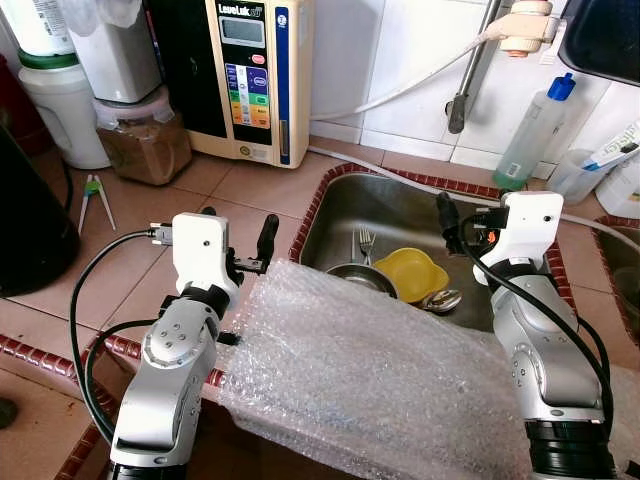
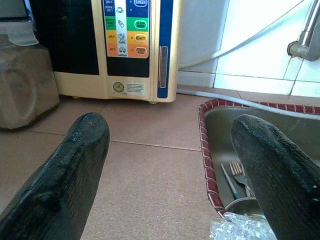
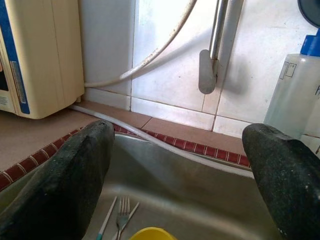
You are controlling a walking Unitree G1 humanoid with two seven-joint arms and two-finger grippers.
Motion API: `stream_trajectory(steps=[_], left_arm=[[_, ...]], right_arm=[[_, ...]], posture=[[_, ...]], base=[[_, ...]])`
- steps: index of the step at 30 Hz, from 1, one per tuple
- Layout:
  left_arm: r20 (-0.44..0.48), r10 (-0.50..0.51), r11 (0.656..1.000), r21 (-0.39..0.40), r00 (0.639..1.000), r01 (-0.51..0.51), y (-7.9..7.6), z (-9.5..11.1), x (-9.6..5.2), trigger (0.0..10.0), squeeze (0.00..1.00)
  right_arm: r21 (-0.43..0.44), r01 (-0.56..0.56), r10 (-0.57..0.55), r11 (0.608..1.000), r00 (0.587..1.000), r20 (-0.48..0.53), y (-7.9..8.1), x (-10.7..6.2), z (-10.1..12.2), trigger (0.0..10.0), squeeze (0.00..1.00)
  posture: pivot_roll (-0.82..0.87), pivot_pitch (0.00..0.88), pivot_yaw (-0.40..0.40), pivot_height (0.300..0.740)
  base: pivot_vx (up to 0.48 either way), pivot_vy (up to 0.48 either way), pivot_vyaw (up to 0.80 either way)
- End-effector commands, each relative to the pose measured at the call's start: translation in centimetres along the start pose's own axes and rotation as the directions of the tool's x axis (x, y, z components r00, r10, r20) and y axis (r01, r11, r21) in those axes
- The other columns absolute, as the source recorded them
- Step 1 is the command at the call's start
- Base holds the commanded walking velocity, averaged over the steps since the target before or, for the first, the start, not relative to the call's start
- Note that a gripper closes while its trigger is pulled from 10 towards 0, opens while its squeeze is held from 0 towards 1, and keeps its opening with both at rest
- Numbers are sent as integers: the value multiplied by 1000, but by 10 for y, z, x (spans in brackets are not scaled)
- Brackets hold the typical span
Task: Kitchen organization
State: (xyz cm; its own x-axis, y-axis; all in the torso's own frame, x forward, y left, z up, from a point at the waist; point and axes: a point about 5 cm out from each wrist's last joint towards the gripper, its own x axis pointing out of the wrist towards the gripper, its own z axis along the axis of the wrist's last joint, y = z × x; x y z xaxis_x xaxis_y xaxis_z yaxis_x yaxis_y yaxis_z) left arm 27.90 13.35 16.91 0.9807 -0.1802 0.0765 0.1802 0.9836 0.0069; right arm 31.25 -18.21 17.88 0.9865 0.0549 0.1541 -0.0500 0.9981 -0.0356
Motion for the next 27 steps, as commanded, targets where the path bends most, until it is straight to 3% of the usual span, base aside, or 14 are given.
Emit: stream_trajectory(steps=[1, 27], left_arm=[[-3, -10, 1000, 13, 1000, 10, -3, 1, 2, 10000, 0], [-16, -14, 1000, 8, 1000, 15, -4, -1, 5, 10000, 0]], right_arm=[[-10, 4, -4, 1000, 1000, 18, 0, 1, 5, 10000, 0], [13, 16, -16, 1000, 1000, 7, -2, 2, 4, 10000, 0]], posture=[[-44, 21, -19, 740], [-50, 20, -15, 740]], base=[[0, 0, 0], [0, 0, 0]])
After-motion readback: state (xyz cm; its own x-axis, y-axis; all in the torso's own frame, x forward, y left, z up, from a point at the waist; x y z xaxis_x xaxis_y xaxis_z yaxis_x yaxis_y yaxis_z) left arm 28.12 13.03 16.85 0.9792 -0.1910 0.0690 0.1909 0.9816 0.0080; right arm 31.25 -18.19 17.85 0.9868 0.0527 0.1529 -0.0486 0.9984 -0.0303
